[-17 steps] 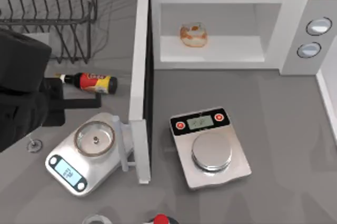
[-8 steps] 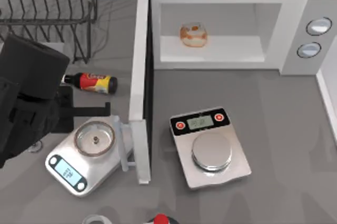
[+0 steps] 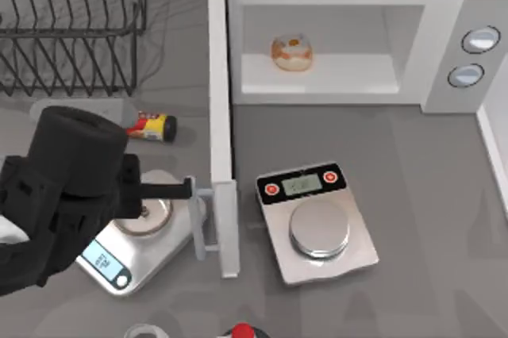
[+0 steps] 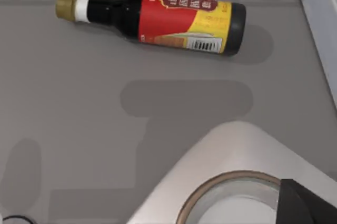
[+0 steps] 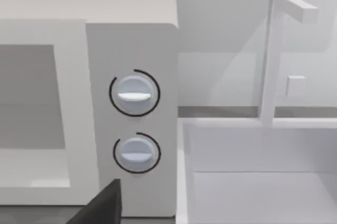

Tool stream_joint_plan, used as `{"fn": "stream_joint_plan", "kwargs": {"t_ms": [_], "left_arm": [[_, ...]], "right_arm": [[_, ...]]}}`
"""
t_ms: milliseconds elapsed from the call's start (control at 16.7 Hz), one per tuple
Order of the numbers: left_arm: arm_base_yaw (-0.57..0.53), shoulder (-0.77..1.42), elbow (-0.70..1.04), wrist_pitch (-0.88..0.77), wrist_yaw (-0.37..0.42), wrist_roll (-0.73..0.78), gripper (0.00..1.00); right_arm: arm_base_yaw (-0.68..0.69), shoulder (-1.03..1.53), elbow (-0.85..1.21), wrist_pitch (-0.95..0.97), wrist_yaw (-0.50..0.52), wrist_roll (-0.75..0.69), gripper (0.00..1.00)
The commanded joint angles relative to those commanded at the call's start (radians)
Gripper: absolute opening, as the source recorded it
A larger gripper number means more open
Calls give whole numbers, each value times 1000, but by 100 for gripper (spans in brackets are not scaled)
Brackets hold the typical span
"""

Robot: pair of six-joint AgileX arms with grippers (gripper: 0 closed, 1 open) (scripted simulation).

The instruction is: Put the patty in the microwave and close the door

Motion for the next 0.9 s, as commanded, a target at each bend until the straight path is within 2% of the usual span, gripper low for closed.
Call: {"fn": "stream_joint_plan", "kwargs": {"t_ms": [180,480,900], "left_arm": [[3,31,-49,54,0,2,0],[-35,27,-7,42,-8,-15,0],[-295,286,207,-18,-165,-237,0]], "right_arm": [[0,0,0,0,0,0,100],[0,0,0,0,0,0,100],[0,0,0,0,0,0,100]]}}
